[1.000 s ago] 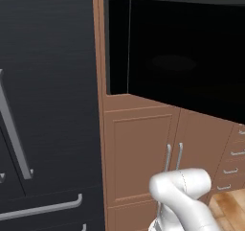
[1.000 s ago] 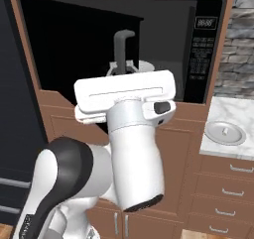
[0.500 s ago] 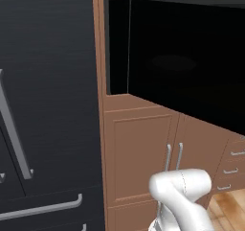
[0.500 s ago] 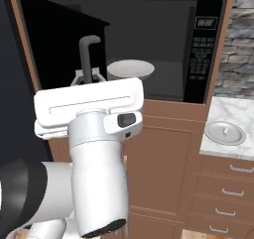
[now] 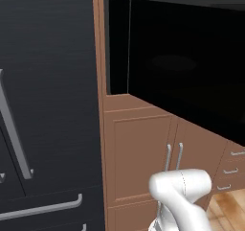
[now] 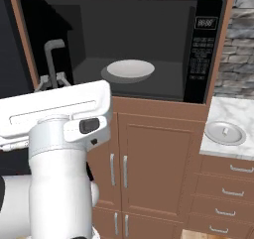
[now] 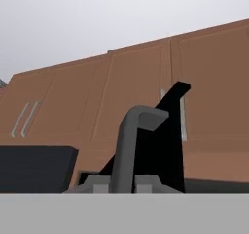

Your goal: Pick the marshmallow from the counter and place it in the microwave. Then turn on the microwave.

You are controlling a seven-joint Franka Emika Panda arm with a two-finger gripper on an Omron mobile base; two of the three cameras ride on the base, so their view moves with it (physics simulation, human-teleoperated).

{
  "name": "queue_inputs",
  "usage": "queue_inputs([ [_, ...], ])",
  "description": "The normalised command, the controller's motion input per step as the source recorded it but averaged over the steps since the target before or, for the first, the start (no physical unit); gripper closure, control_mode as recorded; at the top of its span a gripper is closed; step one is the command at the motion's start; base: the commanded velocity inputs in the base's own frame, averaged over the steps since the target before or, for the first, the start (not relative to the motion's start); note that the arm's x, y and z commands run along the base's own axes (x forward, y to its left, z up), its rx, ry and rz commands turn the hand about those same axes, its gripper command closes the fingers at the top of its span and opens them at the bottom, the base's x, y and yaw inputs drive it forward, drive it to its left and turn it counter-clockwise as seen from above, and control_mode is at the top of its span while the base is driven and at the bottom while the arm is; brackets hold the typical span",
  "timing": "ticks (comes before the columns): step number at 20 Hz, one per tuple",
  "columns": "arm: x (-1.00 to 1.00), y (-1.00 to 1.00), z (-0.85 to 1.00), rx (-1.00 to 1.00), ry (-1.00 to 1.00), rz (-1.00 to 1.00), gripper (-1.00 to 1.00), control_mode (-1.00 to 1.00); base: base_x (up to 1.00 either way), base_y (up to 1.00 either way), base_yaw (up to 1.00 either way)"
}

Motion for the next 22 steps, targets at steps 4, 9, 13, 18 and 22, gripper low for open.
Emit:
queue_inputs([
  [4,-0.34,0.32,0.00,-0.02,0.00,0.00,1.00,-1.00,0.00,0.00,0.00],
  [9,-0.40,0.37,0.00,-0.03,0.00,0.00,1.00,-1.00,0.00,0.00,0.00],
  [13,-0.37,0.38,0.00,-0.03,0.00,0.00,1.00,-1.00,0.00,0.00,0.00],
  [18,-0.36,0.40,0.00,-0.04,0.00,0.00,1.00,-1.00,0.00,0.00,0.00],
  [22,-0.31,0.42,0.00,-0.04,0.00,0.00,1.00,-1.00,0.00,0.00,0.00],
])
